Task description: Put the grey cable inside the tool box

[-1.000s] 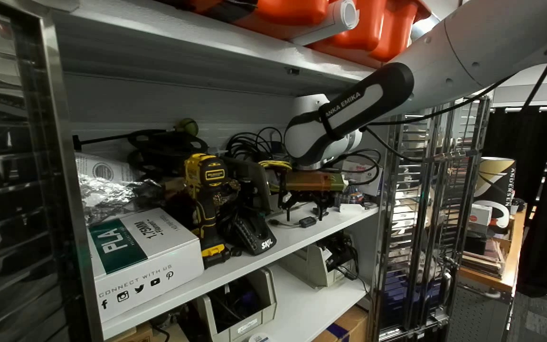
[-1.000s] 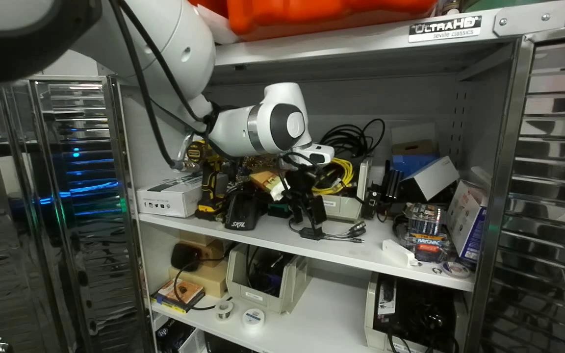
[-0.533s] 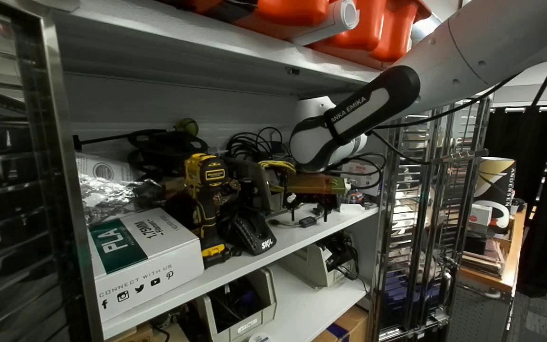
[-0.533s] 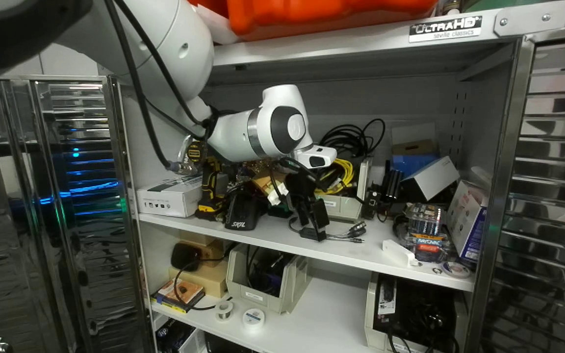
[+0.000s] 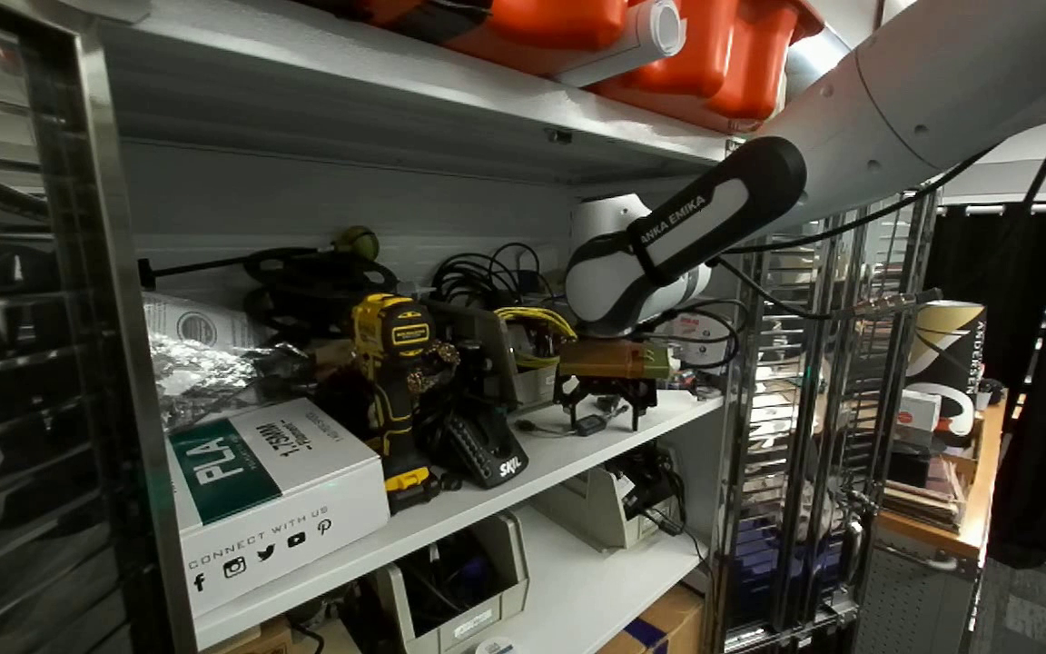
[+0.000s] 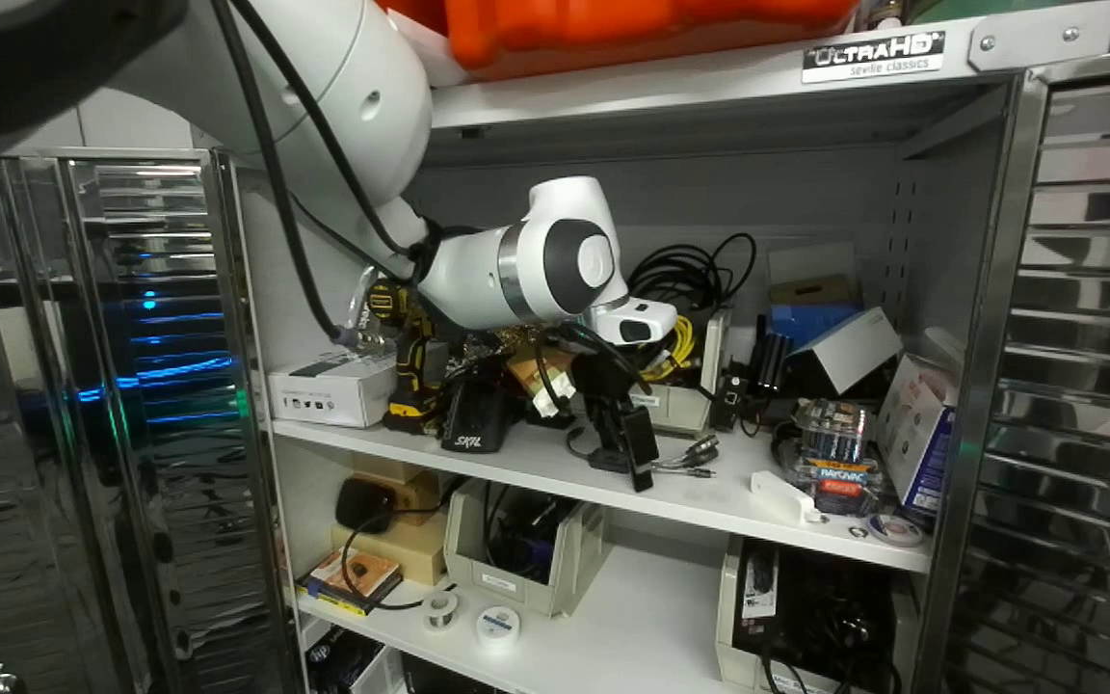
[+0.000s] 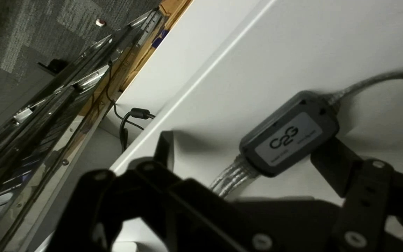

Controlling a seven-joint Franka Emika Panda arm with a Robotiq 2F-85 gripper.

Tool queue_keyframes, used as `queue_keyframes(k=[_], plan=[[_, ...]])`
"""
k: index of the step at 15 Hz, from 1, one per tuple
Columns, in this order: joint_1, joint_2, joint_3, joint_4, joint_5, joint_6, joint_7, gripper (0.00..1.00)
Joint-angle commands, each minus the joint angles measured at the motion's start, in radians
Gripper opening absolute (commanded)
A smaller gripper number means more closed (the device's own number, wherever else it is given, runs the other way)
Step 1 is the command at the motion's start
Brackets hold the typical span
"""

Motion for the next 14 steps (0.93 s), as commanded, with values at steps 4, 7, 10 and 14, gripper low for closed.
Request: queue_keyframes(k=[4,7,10,14], plan=[[-0.006,-0.003,0.008,0.010,0.010,0.010,0.001,0.42],[-0.006,-0.003,0.012,0.015,0.013,0.008,-0.005,0.21],[-0.007,-0.002,0.014,0.015,0.015,0.011,-0.010,0.23],[-0.002,-0.012,0.010,0.003,-0.004,0.016,-0.014,0.23]])
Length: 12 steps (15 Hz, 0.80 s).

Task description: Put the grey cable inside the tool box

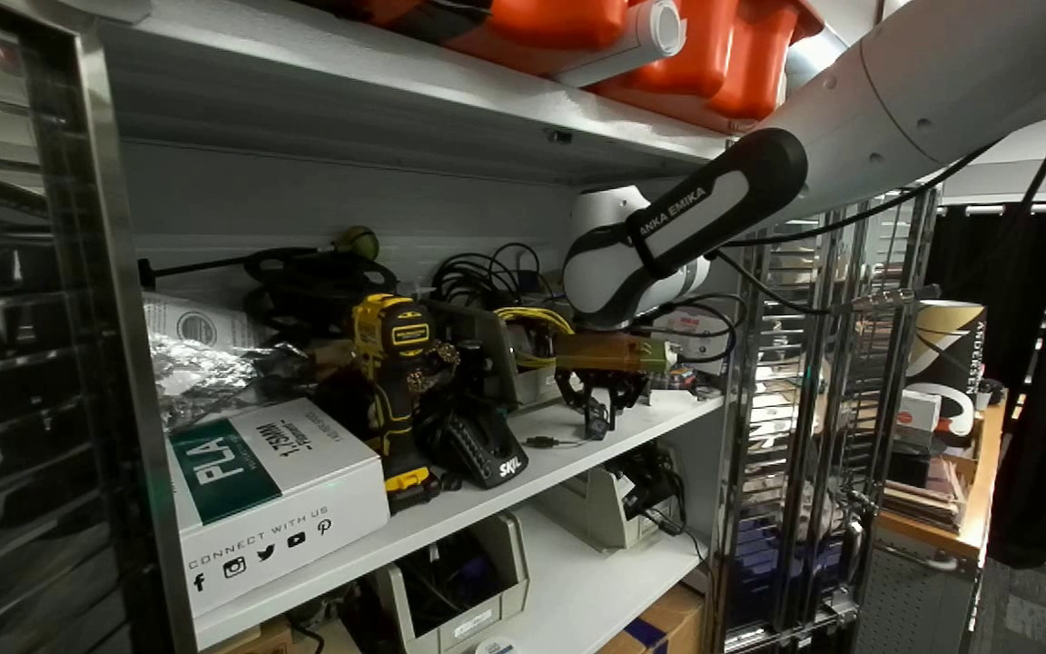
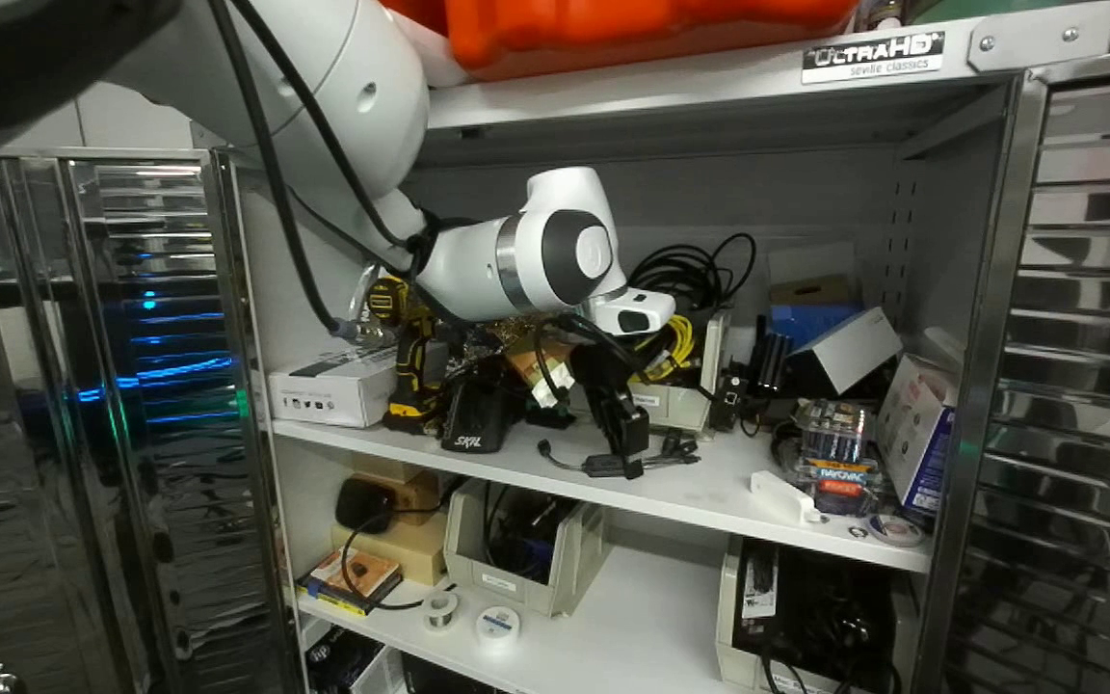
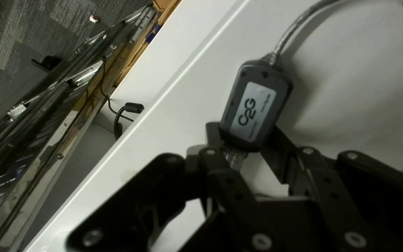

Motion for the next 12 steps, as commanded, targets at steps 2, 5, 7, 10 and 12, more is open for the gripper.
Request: queue_keyframes(k=[2,5,7,10,12], plan=[[0.003,-0.024,0.001,-0.028,-0.023,0.009,-0.016,0.23],[-0.006,-0.068,0.020,-0.086,-0.004,0.024,-0.076,0.23],[-0.012,-0.116,0.034,-0.150,0.004,0.046,-0.136,0.23],[-0.018,-0.178,0.047,-0.237,0.014,0.085,-0.201,0.22],[-0.016,-0.223,0.048,-0.299,0.004,0.121,-0.224,0.20]])
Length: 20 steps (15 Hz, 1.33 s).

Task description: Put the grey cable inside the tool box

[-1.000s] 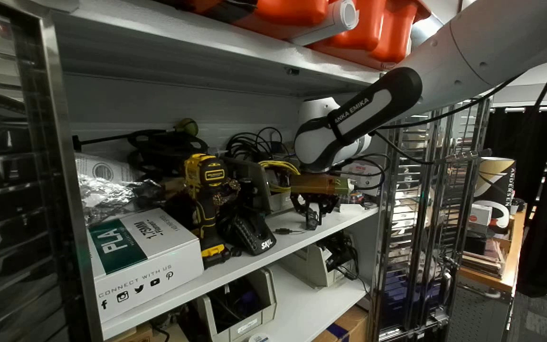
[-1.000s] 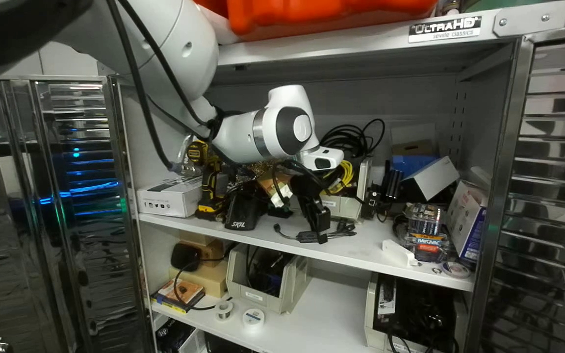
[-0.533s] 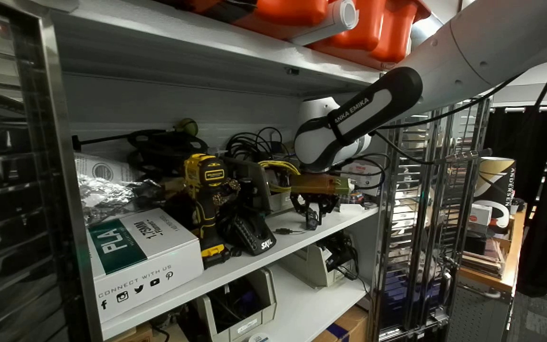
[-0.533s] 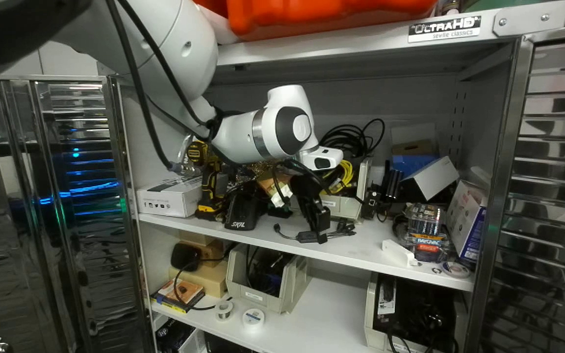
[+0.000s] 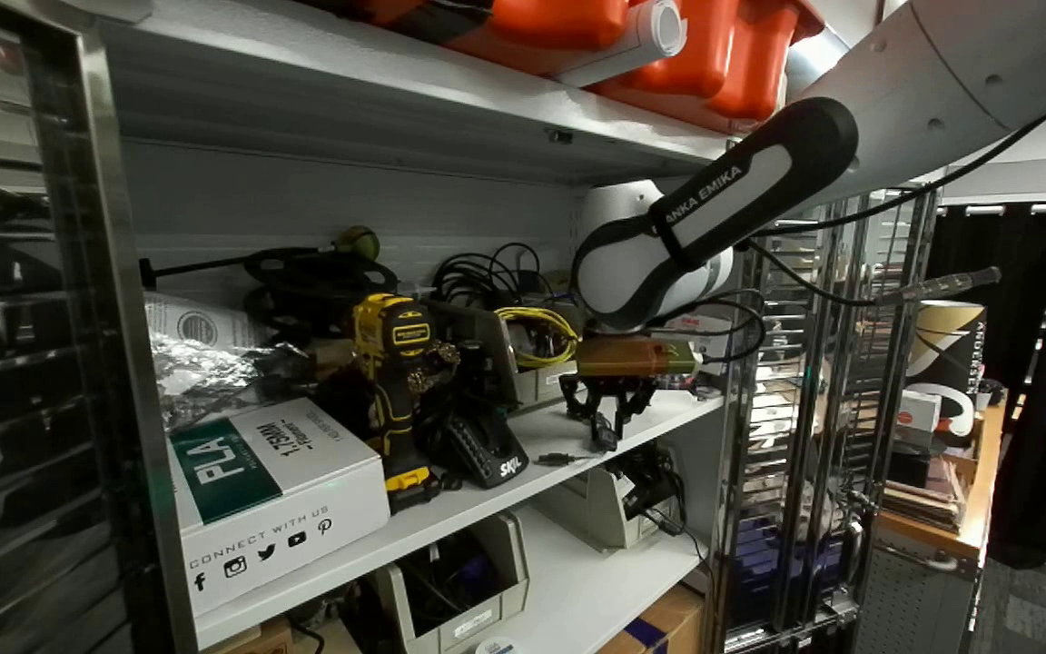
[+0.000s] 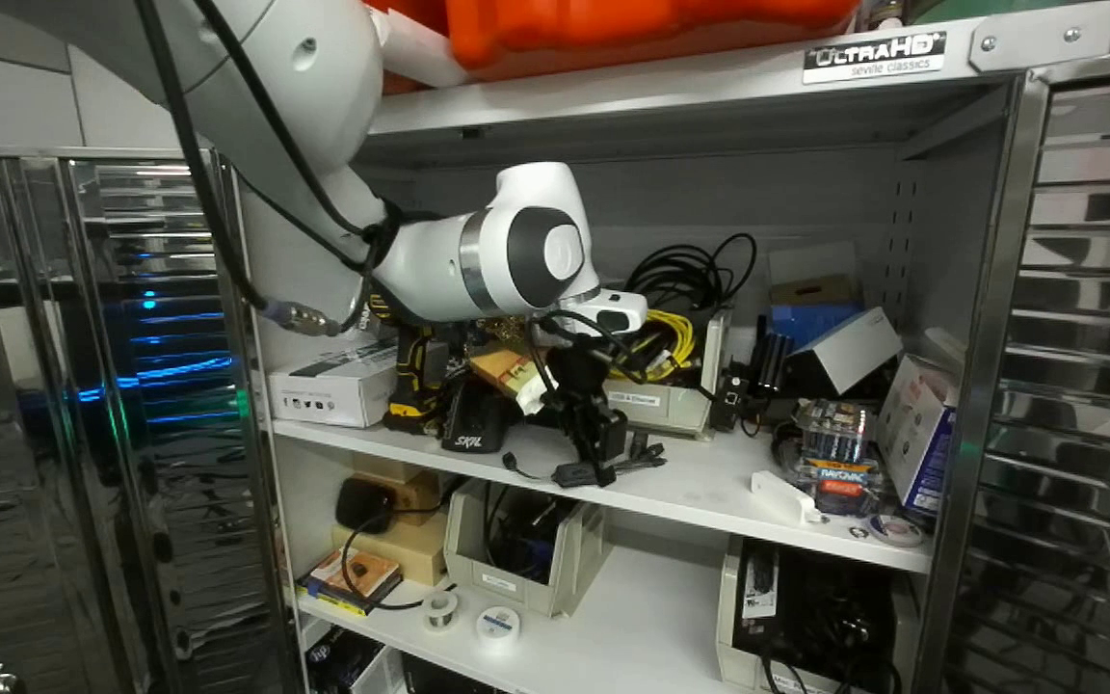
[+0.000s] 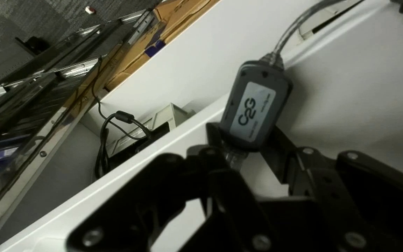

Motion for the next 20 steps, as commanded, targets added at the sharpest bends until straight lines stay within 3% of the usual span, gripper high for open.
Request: queue_keyframes(k=[1,6,11,15,20], plan=[[-0.014,-0.122,0.014,-0.151,-0.005,0.085,-0.061,0.20],[0.006,-0.215,-0.013,-0.275,-0.191,0.240,0.033,0.19],[-0.008,-0.275,-0.016,-0.339,-0.514,0.425,0.206,0.18],[-0.002,-0.302,-0.045,-0.341,-0.701,0.591,0.293,0.18],[-0.010,-0.315,-0.081,-0.273,-0.949,0.719,0.470,0.17]])
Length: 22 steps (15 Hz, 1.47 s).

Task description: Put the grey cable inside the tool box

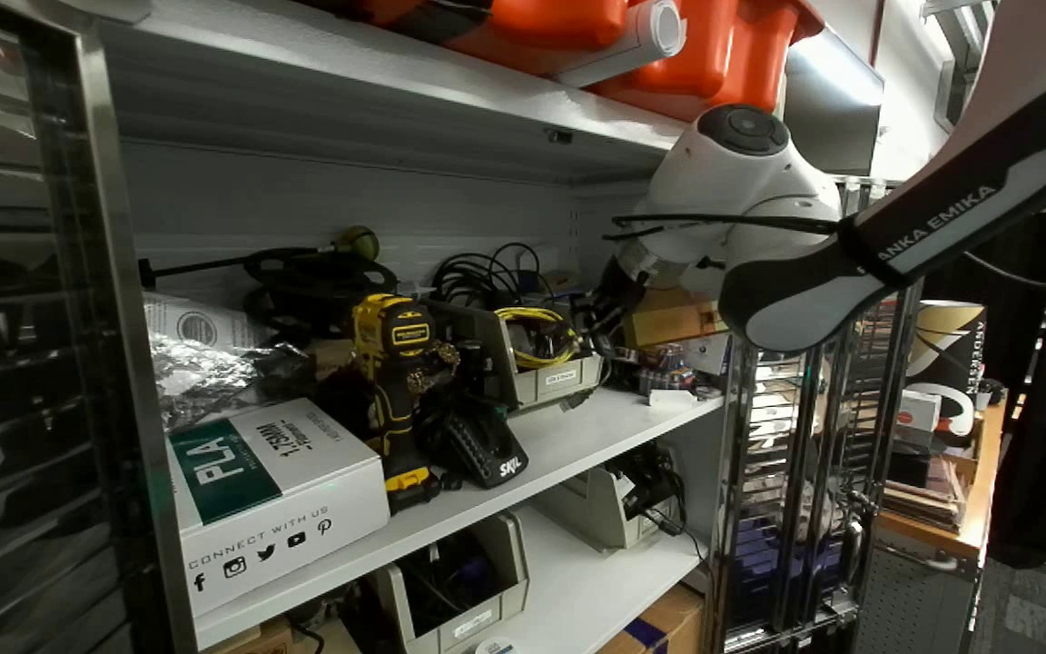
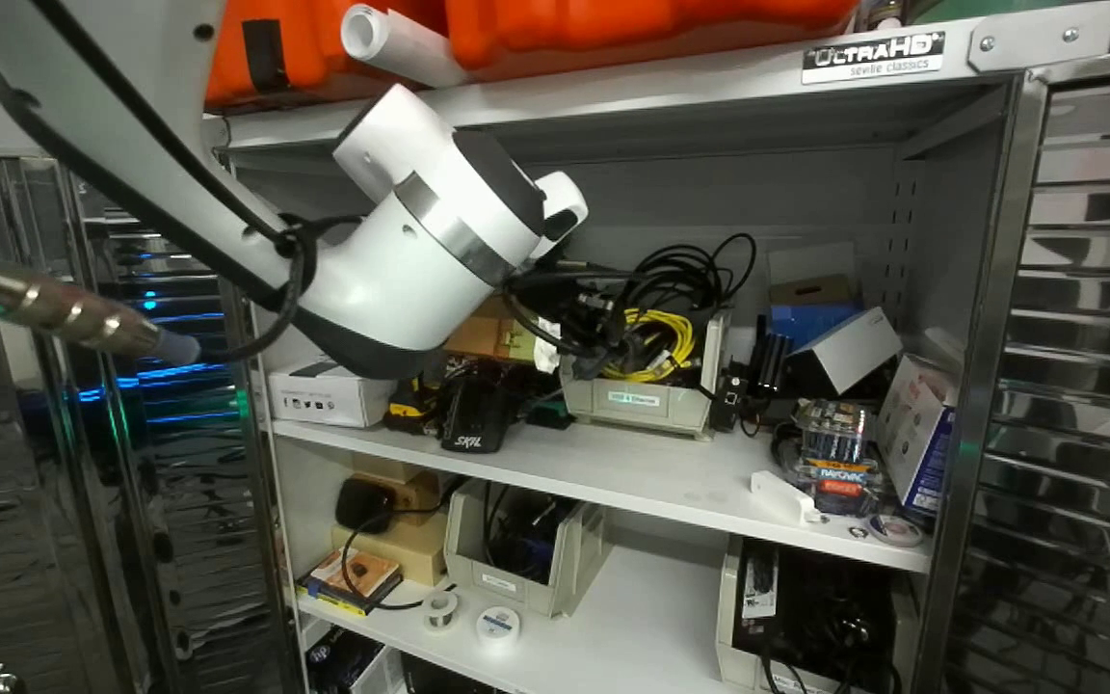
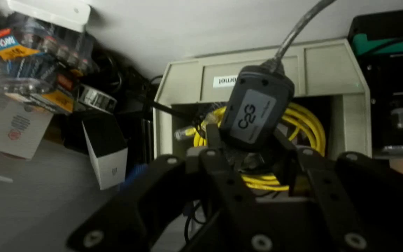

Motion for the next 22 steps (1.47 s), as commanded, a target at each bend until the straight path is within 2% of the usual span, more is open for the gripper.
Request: queue_keyframes(k=[1,4,8,11,16,22], plan=[[-0.012,-0.014,-0.028,0.062,-0.179,0.097,0.152,0.17],[-0.015,0.025,-0.055,0.164,-0.332,0.128,0.280,0.17],[-0.018,0.143,-0.076,0.312,-0.428,0.147,0.348,0.16],[-0.026,0.258,-0.069,0.393,-0.377,0.171,0.277,0.16],[-0.025,0.443,-0.060,0.592,-0.377,0.184,0.271,0.16],[-0.028,0.518,-0.038,0.752,-0.354,0.180,0.241,0.17]])
